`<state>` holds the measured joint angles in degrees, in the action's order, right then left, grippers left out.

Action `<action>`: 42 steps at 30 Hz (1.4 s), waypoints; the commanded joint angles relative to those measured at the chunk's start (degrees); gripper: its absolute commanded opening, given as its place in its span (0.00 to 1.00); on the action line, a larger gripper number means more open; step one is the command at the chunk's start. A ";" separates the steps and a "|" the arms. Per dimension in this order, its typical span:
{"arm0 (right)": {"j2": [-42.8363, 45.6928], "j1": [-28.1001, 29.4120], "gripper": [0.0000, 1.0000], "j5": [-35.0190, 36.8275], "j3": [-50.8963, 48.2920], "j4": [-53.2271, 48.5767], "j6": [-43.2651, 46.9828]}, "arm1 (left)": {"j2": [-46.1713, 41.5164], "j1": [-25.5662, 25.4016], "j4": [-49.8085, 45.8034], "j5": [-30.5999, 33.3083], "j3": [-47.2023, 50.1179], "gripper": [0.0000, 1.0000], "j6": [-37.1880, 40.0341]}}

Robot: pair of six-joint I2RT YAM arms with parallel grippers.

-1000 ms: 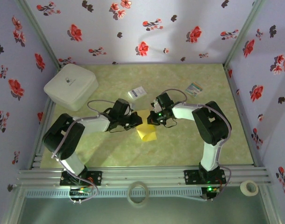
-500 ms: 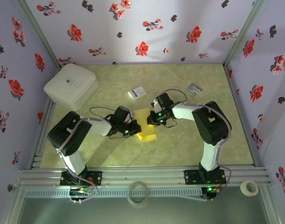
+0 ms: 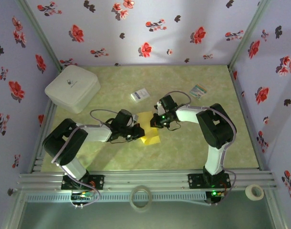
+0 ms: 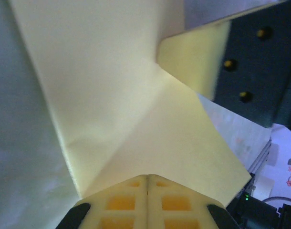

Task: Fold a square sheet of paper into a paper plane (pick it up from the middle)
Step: First fold the square sheet of paper in half at the center of the table.

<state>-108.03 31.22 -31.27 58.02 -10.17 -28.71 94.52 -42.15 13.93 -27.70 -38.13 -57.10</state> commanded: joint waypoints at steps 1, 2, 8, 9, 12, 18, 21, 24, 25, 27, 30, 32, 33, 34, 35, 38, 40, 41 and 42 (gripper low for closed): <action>-2.61 -0.46 0.00 8.07 -3.44 -7.57 -0.38 | 0.25 -0.65 2.41 -1.68 -1.52 0.00 -2.50; -2.57 -0.46 0.00 8.13 -3.44 -7.54 -0.37 | 0.93 -0.69 3.04 -1.96 -1.47 0.00 -2.72; -2.60 -0.46 0.00 8.00 -3.38 -7.55 -0.38 | 4.27 -0.83 7.22 -1.92 1.76 0.00 -4.23; -2.63 -0.46 0.00 7.99 -3.43 -7.54 -0.36 | 4.75 -0.90 7.66 -2.17 2.08 0.00 -4.40; -2.61 -0.46 0.00 8.09 -3.47 -7.57 -0.38 | 5.59 -0.92 7.89 -2.18 3.37 0.00 -4.26; -2.60 -0.55 0.00 8.22 -3.51 -7.76 -0.37 | 4.44 -1.05 5.48 -1.78 6.51 0.00 -2.48; -2.57 -0.64 0.00 8.29 -3.45 -7.73 -0.38 | 3.04 -1.84 3.98 -1.51 7.29 0.00 -1.00; -2.62 -0.65 0.00 8.25 -3.40 -7.76 -0.38 | 1.23 -3.01 -0.27 -0.93 6.44 0.00 1.82; -2.60 -0.72 0.00 8.25 -3.38 -7.84 -0.38 | 0.58 -3.42 -1.88 -0.48 5.99 0.00 2.79; -2.46 -0.72 0.00 8.39 -3.54 -7.75 -0.33 | -0.22 -4.28 -4.27 -0.05 5.26 0.00 4.37; -2.54 -0.79 0.00 8.33 -3.44 -7.84 -0.29 | -1.16 -5.24 -7.52 0.81 4.51 0.00 6.15; -2.52 -0.90 0.00 8.35 -3.53 -7.84 -0.29 | -1.55 -5.85 -8.91 1.49 4.29 0.00 7.16; -2.40 -0.90 0.00 8.33 -3.59 -7.84 -0.34 | -1.69 -6.21 -9.57 1.76 4.00 0.00 7.58; -2.20 -0.97 0.00 8.37 -3.62 -7.84 -0.38 | -1.79 -6.64 -10.53 2.03 3.51 0.00 8.20; -2.18 -0.90 0.00 8.34 -3.62 -7.76 -0.37 | -1.96 -7.06 -11.57 2.70 3.08 0.00 8.82; -2.18 -0.90 0.00 8.25 -3.78 -7.74 -0.38 | -2.19 -8.82 -16.32 5.00 0.13 0.00 11.26; -2.10 -0.90 0.00 8.21 -3.72 -7.76 -0.35 | -2.27 -9.89 -19.19 6.44 -1.37 0.00 12.49; -2.06 -0.90 0.00 8.07 -3.70 -7.76 -0.38 | -2.40 -10.25 -20.57 7.31 -2.02 0.00 12.87; -2.02 -0.90 0.00 8.09 -3.72 -7.74 -0.35 | -2.77 -10.53 -21.46 8.06 -2.31 0.00 13.15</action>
<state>-107.68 31.11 -31.27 57.43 -9.89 -28.95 93.01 -51.44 1.19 -22.39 -38.92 -47.57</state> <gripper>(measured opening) 0.058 0.044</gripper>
